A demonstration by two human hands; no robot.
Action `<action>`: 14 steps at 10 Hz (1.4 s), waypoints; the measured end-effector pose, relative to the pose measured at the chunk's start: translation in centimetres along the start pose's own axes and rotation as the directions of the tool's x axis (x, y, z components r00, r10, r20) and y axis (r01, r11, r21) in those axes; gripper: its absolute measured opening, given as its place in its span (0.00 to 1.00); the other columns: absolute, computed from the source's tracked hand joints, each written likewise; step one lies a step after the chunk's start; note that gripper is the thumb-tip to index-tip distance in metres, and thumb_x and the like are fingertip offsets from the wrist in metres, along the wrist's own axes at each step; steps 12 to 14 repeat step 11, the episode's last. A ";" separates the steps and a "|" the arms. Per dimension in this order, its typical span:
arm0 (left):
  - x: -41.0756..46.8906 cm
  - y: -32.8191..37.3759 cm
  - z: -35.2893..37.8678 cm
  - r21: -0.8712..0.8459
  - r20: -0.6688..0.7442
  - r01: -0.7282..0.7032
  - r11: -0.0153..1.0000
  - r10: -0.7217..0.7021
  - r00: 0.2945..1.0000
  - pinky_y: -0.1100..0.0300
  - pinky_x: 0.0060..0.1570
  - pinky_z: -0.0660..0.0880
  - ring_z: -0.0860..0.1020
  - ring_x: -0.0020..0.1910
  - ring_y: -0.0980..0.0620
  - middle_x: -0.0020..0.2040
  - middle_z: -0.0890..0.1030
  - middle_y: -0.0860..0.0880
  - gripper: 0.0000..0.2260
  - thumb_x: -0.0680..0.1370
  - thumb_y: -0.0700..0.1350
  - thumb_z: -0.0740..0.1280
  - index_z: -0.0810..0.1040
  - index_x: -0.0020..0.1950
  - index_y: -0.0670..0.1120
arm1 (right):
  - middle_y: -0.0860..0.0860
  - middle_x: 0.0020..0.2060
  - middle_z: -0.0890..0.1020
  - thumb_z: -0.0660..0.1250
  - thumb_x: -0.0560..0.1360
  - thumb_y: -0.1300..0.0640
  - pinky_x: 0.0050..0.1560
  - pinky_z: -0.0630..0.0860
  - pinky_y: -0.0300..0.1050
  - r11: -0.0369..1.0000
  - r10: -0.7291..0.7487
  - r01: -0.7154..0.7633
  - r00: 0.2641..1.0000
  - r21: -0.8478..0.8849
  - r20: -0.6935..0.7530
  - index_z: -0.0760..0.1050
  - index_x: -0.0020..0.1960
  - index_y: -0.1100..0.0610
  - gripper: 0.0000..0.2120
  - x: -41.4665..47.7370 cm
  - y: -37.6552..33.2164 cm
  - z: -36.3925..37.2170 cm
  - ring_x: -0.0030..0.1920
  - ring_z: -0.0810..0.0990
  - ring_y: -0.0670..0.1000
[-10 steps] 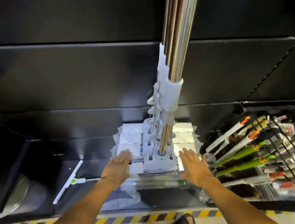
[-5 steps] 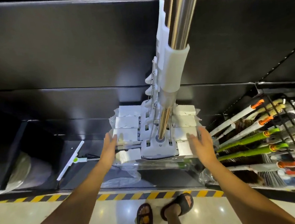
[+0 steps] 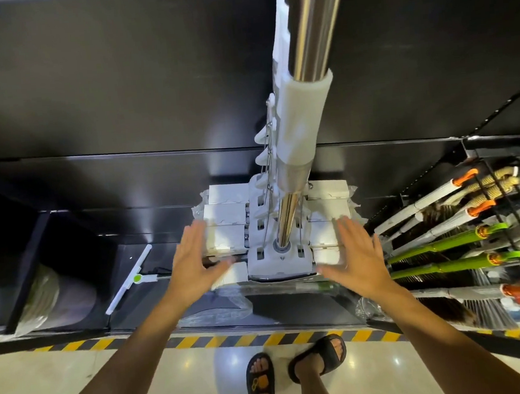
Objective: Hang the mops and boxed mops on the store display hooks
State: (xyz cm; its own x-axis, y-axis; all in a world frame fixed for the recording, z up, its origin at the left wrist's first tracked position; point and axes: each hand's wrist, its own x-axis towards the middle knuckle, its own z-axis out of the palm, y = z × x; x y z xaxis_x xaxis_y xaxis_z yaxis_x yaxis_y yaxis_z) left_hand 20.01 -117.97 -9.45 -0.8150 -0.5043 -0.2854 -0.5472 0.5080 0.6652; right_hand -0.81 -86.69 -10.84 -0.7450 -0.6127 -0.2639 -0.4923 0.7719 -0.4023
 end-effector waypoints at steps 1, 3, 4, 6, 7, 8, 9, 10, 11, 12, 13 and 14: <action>0.0 -1.1 0.0 0.431 0.192 -0.225 0.874 0.155 0.969 0.45 0.84 0.45 0.41 0.83 0.57 0.83 0.44 0.62 0.44 0.78 0.66 0.69 0.49 0.86 0.56 | 0.44 0.84 0.42 0.67 0.70 0.26 0.80 0.35 0.60 0.982 -0.063 0.086 0.988 -0.168 0.138 0.43 0.85 0.46 0.56 0.1 0.0 -0.2 0.83 0.38 0.49; 1.0 -0.4 0.4 0.530 0.151 -0.233 0.816 0.180 0.972 0.51 0.80 0.59 0.55 0.84 0.52 0.85 0.58 0.56 0.37 0.78 0.59 0.72 0.61 0.83 0.53 | 0.47 0.84 0.47 0.70 0.75 0.35 0.81 0.40 0.59 0.977 -0.006 0.037 0.989 -0.210 0.146 0.47 0.84 0.47 0.48 0.8 -0.3 0.1 0.84 0.42 0.51; 0.9 -0.4 0.4 0.568 0.142 -0.201 0.798 0.146 0.979 0.49 0.78 0.64 0.57 0.84 0.52 0.84 0.59 0.56 0.36 0.78 0.59 0.73 0.64 0.82 0.54 | 0.47 0.84 0.49 0.72 0.74 0.36 0.81 0.41 0.60 0.976 -0.003 0.032 0.991 -0.214 0.135 0.49 0.84 0.47 0.48 0.5 -0.3 0.5 0.84 0.44 0.51; 0.8 0.4 -0.3 0.568 0.204 -0.214 0.795 0.116 0.972 0.50 0.80 0.58 0.53 0.85 0.52 0.85 0.55 0.56 0.36 0.79 0.59 0.71 0.61 0.83 0.54 | 0.49 0.84 0.50 0.72 0.75 0.38 0.81 0.41 0.61 0.965 0.024 0.016 0.988 -0.260 0.152 0.49 0.84 0.48 0.47 0.0 -2.2 -0.5 0.84 0.45 0.53; 0.8 0.7 -0.5 0.593 0.242 -0.215 0.776 0.083 0.967 0.50 0.82 0.54 0.51 0.85 0.52 0.86 0.53 0.56 0.36 0.80 0.60 0.70 0.58 0.84 0.54 | 0.50 0.84 0.52 0.72 0.76 0.40 0.81 0.41 0.61 0.965 0.039 0.006 0.986 -0.263 0.165 0.49 0.84 0.48 0.46 -0.6 -2.9 -1.2 0.84 0.46 0.54; 0.4 0.9 -1.3 0.582 0.275 -0.231 0.780 0.078 0.958 0.48 0.82 0.51 0.51 0.85 0.52 0.85 0.53 0.56 0.35 0.81 0.58 0.68 0.56 0.84 0.55 | 0.48 0.83 0.55 0.72 0.77 0.43 0.82 0.41 0.60 0.975 0.062 -0.030 0.988 -0.219 0.141 0.52 0.84 0.45 0.42 -2.4 -4.2 -2.7 0.83 0.49 0.53; -0.1 1.1 -2.1 0.569 0.276 -0.240 0.787 0.093 0.957 0.47 0.82 0.52 0.52 0.85 0.51 0.85 0.54 0.55 0.36 0.80 0.59 0.69 0.55 0.84 0.55 | 0.48 0.82 0.57 0.69 0.79 0.44 0.83 0.43 0.59 0.982 0.079 -0.058 0.990 -0.179 0.114 0.55 0.83 0.44 0.38 -3.7 -4.9 -3.8 0.83 0.52 0.53; -1.2 1.7 -3.1 0.586 0.272 -0.275 0.762 0.134 0.953 0.48 0.81 0.53 0.55 0.84 0.50 0.85 0.56 0.54 0.37 0.80 0.60 0.67 0.54 0.84 0.55 | 0.49 0.80 0.63 0.65 0.80 0.44 0.82 0.51 0.58 0.981 0.093 -0.083 0.995 -0.175 0.045 0.61 0.81 0.47 0.32 -5.8 -5.1 -5.0 0.81 0.57 0.54; -2.0 2.7 -3.8 0.607 0.275 -0.314 0.730 0.178 0.945 0.48 0.81 0.54 0.55 0.84 0.50 0.85 0.57 0.53 0.37 0.81 0.61 0.67 0.53 0.85 0.54 | 0.49 0.78 0.65 0.65 0.80 0.44 0.80 0.53 0.56 0.976 0.092 -0.090 0.996 -0.200 0.003 0.62 0.80 0.49 0.31 -6.8 -5.4 -5.6 0.79 0.59 0.54; -2.0 2.7 -3.8 0.607 0.275 -0.314 0.730 0.178 0.945 0.48 0.81 0.54 0.55 0.84 0.50 0.85 0.57 0.53 0.37 0.81 0.61 0.67 0.53 0.85 0.54 | 0.49 0.78 0.65 0.65 0.80 0.44 0.80 0.53 0.56 0.976 0.092 -0.090 0.996 -0.200 0.003 0.62 0.80 0.49 0.31 -6.8 -5.4 -5.6 0.79 0.59 0.54; -2.0 2.7 -3.8 0.607 0.275 -0.314 0.730 0.178 0.945 0.48 0.81 0.54 0.55 0.84 0.50 0.85 0.57 0.53 0.37 0.81 0.61 0.67 0.53 0.85 0.54 | 0.49 0.78 0.65 0.65 0.80 0.44 0.80 0.53 0.56 0.976 0.092 -0.090 0.996 -0.200 0.003 0.62 0.80 0.49 0.31 -6.8 -5.4 -5.6 0.79 0.59 0.54; -2.0 2.7 -3.8 0.607 0.275 -0.314 0.730 0.178 0.945 0.48 0.81 0.54 0.55 0.84 0.50 0.85 0.57 0.53 0.37 0.81 0.61 0.67 0.53 0.85 0.54 | 0.49 0.78 0.65 0.65 0.80 0.44 0.80 0.53 0.56 0.976 0.092 -0.090 0.996 -0.200 0.003 0.62 0.80 0.49 0.31 -6.8 -5.4 -5.6 0.79 0.59 0.54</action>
